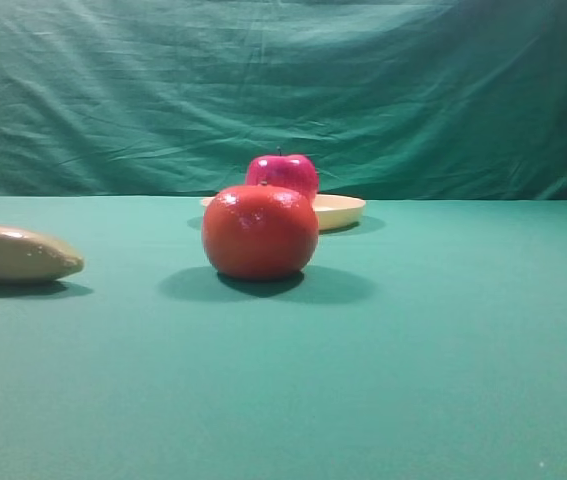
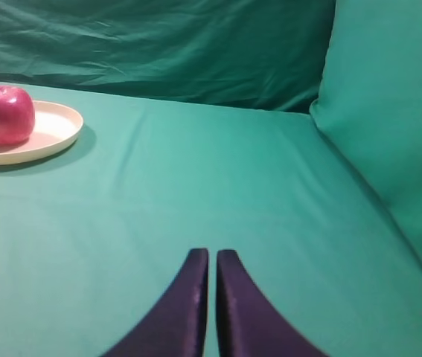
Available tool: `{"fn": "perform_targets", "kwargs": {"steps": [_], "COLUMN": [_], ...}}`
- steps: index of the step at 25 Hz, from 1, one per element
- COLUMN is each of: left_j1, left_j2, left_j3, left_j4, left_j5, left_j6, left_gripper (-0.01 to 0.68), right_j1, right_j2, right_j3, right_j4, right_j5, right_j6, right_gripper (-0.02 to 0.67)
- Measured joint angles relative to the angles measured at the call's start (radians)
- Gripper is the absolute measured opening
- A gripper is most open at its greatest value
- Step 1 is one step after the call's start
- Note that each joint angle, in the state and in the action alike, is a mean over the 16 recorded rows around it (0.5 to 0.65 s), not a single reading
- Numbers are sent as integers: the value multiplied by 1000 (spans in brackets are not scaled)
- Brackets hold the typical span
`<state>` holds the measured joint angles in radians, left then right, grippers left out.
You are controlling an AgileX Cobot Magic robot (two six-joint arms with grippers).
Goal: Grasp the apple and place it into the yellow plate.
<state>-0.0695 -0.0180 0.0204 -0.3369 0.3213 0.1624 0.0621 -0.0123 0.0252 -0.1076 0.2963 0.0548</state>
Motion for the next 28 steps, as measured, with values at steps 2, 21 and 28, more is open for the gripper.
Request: {"fn": "perform_targets", "kwargs": {"steps": [2,21,28], "left_j1": [0,0,0], "left_j2": [0,0,0], "left_j3": [0,0,0], "left_j4": [0,0,0], "left_j5": [0,0,0], "left_j6": [0,0,0], "left_gripper": [157,157,157], "right_j1": [-5,-12,-12], "right_j2": [0,0,0], "right_j3": [1,3,3], "right_j4": [1,1,2], "right_j5": [13,70,70], "right_j6": [0,0,0], "right_gripper": [0,0,0]}}
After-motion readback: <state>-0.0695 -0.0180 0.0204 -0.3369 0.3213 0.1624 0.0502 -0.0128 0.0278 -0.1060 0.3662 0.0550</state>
